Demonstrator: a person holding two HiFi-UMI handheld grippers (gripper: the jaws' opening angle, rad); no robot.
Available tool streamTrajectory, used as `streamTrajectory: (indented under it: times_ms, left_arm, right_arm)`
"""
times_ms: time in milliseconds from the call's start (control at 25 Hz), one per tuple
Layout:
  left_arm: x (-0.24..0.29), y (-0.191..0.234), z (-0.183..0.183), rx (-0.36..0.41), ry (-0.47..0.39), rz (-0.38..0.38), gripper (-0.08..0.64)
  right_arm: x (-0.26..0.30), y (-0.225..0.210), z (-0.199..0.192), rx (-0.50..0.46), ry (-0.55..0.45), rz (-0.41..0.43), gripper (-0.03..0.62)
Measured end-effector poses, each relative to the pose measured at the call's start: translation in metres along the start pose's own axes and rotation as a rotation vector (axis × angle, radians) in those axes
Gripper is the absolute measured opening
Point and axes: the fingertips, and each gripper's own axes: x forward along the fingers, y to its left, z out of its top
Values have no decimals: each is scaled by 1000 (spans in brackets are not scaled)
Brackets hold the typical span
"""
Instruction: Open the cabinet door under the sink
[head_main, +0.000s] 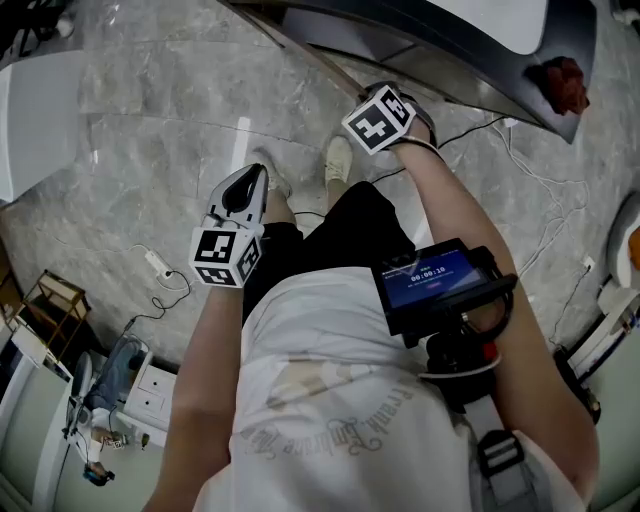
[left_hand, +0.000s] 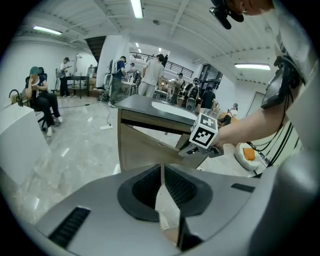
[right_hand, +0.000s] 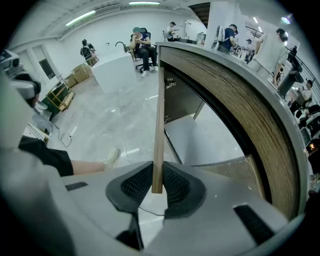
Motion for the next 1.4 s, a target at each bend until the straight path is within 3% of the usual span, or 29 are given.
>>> streamTrajectory:
  times_ms: [240,600,800,1400]
  left_arm:
    - [-9,11,5,52,-1,-53,32]
    - [-33,54,21,51,-46,-98,32]
    - [-45,73,21,62,-48,-119,32]
    - [-80,109,-7,67,-32,-177,32]
  right_arm:
    - [1,15,4,74,26,21,69]
    - [4,45,5,142,79,12,69]
    - [5,63,5,228,87,22,69]
    - [16,146,37,499,-5,122,84]
